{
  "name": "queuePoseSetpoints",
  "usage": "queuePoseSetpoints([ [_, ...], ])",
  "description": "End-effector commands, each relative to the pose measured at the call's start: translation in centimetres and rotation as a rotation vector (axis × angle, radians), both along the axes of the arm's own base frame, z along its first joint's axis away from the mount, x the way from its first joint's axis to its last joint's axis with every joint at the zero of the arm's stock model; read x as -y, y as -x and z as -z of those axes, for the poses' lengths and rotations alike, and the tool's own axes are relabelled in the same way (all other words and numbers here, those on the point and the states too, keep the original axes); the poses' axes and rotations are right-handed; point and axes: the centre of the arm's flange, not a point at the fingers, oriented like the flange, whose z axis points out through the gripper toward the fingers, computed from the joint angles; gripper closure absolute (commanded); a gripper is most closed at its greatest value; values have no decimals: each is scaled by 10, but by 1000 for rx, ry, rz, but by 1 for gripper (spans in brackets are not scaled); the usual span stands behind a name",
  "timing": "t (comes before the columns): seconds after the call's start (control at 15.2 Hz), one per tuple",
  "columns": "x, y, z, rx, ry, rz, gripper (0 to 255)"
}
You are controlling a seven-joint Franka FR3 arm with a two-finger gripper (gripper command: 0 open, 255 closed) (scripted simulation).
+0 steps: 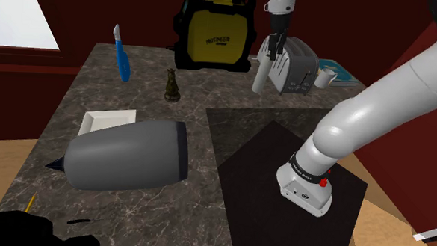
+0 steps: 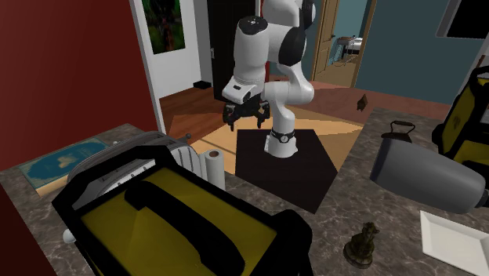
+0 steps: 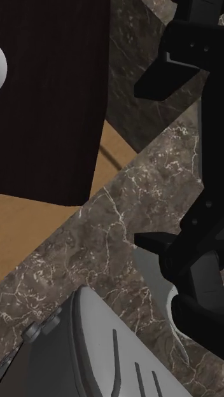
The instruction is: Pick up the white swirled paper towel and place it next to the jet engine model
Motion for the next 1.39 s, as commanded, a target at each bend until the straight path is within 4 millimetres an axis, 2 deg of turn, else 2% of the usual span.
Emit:
queuePoseSetpoints([
  [0.0,22,-16,6,-5,-15,-31,0],
  [0.53,103,-83,38,-22,-78,-141,0],
  [0.59,109,-88,40,-23,-82,-149,0],
  [1.06,109,-77,75,-23,-82,-149,0],
  [1.32,109,-76,78,-23,-82,-149,0],
])
